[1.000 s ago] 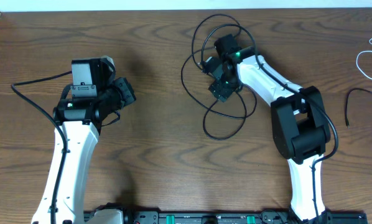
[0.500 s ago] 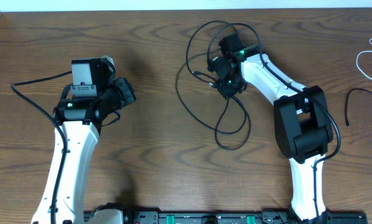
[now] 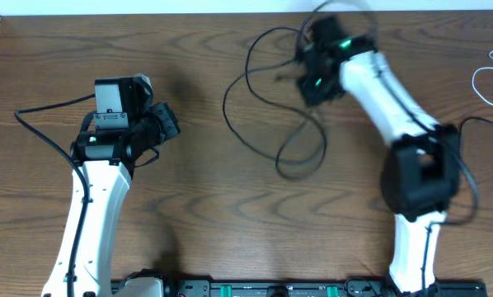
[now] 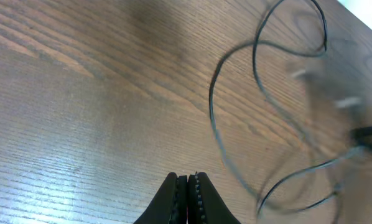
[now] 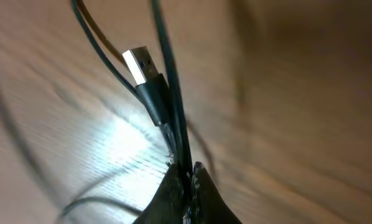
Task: Untangle cables
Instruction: 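Carry the black cable off to the far right with the right gripper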
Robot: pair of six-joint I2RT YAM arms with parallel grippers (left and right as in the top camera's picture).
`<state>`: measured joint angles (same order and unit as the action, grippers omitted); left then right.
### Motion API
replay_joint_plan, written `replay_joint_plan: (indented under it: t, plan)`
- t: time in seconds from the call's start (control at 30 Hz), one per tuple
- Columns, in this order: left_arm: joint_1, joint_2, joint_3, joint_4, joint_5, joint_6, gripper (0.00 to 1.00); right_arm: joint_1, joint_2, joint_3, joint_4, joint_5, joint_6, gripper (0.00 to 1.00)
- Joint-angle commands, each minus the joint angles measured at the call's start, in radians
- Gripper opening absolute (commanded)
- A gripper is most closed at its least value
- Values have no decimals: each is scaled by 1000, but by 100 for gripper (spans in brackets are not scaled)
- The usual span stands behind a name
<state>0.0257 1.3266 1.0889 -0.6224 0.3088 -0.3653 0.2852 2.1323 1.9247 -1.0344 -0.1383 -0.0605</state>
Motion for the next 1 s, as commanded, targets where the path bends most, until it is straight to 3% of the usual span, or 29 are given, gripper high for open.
replay_joint_plan:
  t: [0.0, 0.47, 0.7, 0.97]
  plan:
    - [5, 0, 11, 1, -14, 13, 8, -76, -160, 98, -11, -2, 39, 1]
    - [5, 0, 11, 2, -14, 13, 8, -570, -446, 176, 86, 136, 90, 1]
    - [5, 0, 11, 2, -14, 13, 8, -798, -420, 176, 87, 215, 88, 1]
    - [5, 0, 11, 2, -14, 13, 7, -866, -289, 175, 3, 256, 144, 1]
